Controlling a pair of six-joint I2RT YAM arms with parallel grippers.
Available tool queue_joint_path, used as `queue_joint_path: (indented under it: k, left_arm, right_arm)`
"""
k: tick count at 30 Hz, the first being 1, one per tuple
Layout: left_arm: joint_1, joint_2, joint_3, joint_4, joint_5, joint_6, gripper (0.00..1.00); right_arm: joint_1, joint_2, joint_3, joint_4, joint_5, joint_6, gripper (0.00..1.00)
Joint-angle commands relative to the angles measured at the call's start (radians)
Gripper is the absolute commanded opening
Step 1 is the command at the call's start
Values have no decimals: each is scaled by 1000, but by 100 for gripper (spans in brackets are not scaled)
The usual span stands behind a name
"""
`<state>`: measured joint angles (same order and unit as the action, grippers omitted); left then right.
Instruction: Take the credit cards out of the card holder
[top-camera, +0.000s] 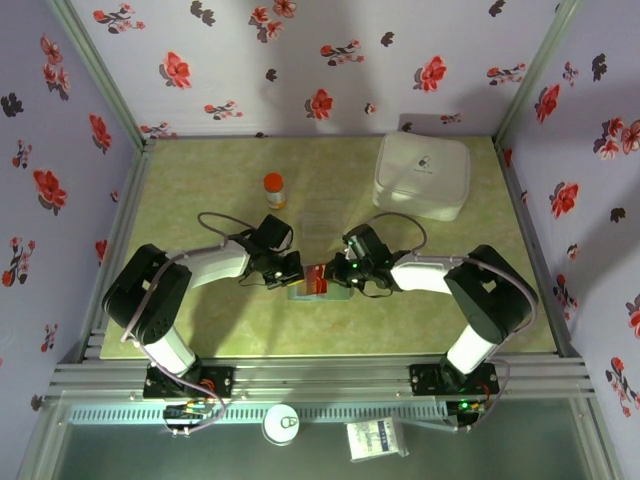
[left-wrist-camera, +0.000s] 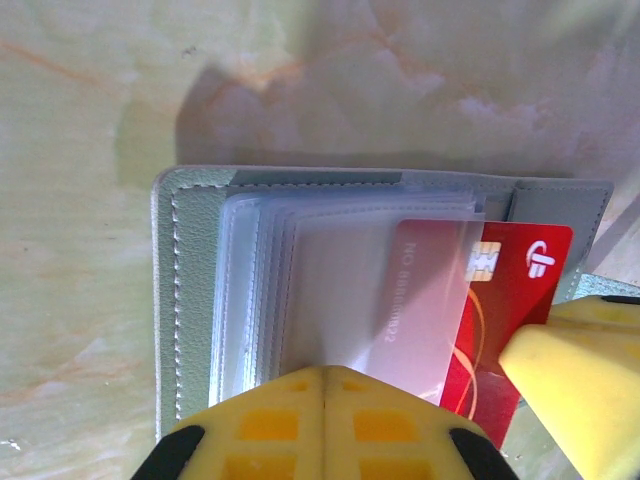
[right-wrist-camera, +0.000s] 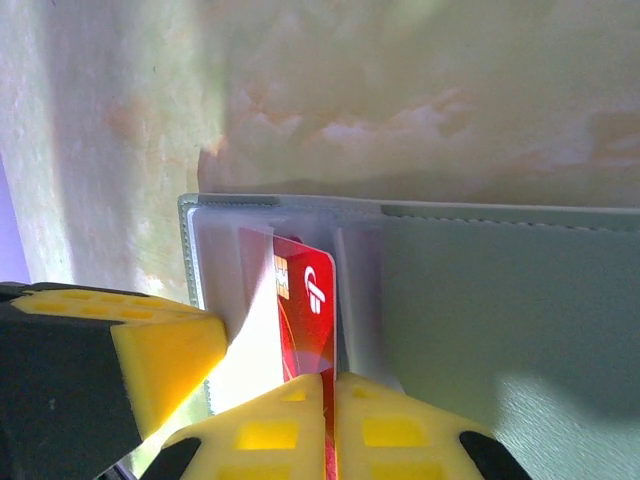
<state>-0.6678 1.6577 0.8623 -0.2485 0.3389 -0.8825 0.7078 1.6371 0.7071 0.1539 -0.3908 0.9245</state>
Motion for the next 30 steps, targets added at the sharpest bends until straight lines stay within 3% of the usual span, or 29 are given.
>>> queue_joint_path:
  k: [1,12,22,30]
  left_arm:
    - [-5,1,-16,-67,-39,20,0]
    - [-6,-45,-1,-48,-41,13,1]
    - [15,-106,-19,-95,-115,31,20]
    - [19,-65,-63,21,-15,5,27]
  right_arm:
    - [-17,-38,-25,-76,41,-32,8]
    - [-28,-114,30,-234,57,-102,7]
    - [-28,-95,70,-267,56,-111,7]
    - [-27,-81,99,-311,80,-121,7]
